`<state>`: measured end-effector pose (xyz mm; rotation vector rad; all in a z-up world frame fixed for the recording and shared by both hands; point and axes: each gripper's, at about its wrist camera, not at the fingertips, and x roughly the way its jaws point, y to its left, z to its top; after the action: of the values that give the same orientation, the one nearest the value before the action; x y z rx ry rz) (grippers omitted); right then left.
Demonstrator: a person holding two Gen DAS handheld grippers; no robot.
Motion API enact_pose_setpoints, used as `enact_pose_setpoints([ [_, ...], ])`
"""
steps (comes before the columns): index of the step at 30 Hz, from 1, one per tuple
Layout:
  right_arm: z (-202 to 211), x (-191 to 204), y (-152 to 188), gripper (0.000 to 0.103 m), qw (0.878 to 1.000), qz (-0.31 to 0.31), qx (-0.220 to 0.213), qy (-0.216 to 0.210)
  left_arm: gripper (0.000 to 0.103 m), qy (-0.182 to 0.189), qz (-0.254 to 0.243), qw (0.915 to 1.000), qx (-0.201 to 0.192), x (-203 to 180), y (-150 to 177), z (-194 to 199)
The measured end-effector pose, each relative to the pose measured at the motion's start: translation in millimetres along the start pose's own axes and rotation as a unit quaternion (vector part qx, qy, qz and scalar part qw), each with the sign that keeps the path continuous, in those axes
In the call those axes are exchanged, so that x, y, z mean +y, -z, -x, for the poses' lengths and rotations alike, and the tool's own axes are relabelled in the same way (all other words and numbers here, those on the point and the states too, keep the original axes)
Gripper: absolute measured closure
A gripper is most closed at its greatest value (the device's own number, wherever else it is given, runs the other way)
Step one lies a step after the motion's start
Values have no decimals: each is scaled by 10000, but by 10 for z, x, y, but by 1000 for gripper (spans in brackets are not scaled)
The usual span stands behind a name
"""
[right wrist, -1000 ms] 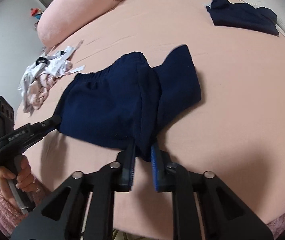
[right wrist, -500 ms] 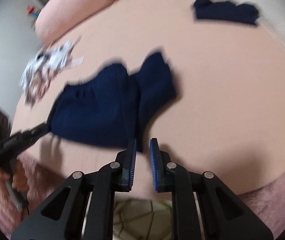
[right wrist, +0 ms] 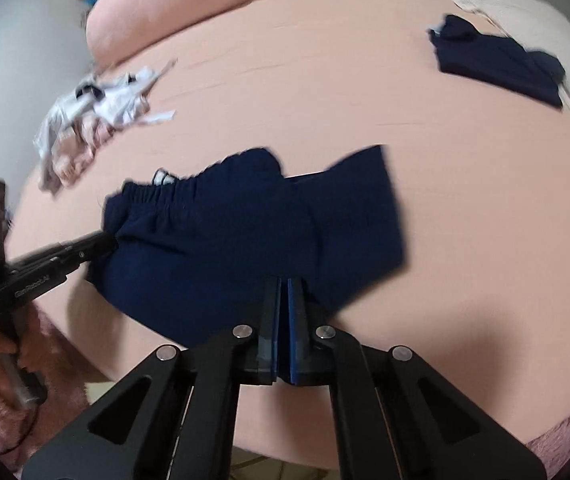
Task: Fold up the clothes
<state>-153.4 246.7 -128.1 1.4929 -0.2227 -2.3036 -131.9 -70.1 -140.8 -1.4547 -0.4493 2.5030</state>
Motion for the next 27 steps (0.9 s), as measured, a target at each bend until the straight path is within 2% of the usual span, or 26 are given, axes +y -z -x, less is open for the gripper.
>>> enact_pose_setpoints([
  [2,94,26,-17,96,9999,-13,-148,11,89,-68,-174,9996,-196,-96,-13,88],
  [5,149,302,-68,95,9985,440,-299,-88,83,-13,-717,9969,-327,-394,-41,110],
  [9,-124,629,-156,95,9953,966,-31,-39,77,304,-1044,9939,-207,-635,-125,-72],
  [14,-440,660,-198,98,9948,1008,127,71,75,-14,-1117,9937,78,-625,-183,-328],
  [18,-424,441,-217,103,9971,755,65,83,74,-189,-993,9949,70,-430,-215,-293],
  [19,-390,366,-213,103,9978,660,43,84,81,-232,-941,9953,61,-372,-227,-281],
  [20,-344,287,-205,103,9985,543,32,57,84,-228,-878,9959,61,-307,-239,-270],
  [23,-203,69,-195,103,9999,151,-30,-21,84,-126,-526,9985,-58,-148,-281,-154],
  [25,-53,31,-185,101,9998,42,-207,-6,77,93,-395,9990,-202,-115,-269,-42],
  [26,15,27,-176,100,9996,-4,-294,-20,66,147,-278,9992,-250,-83,-260,-10],
  [27,69,34,-165,92,9993,-47,-363,-40,59,163,-152,9993,-291,-46,-254,15],
])
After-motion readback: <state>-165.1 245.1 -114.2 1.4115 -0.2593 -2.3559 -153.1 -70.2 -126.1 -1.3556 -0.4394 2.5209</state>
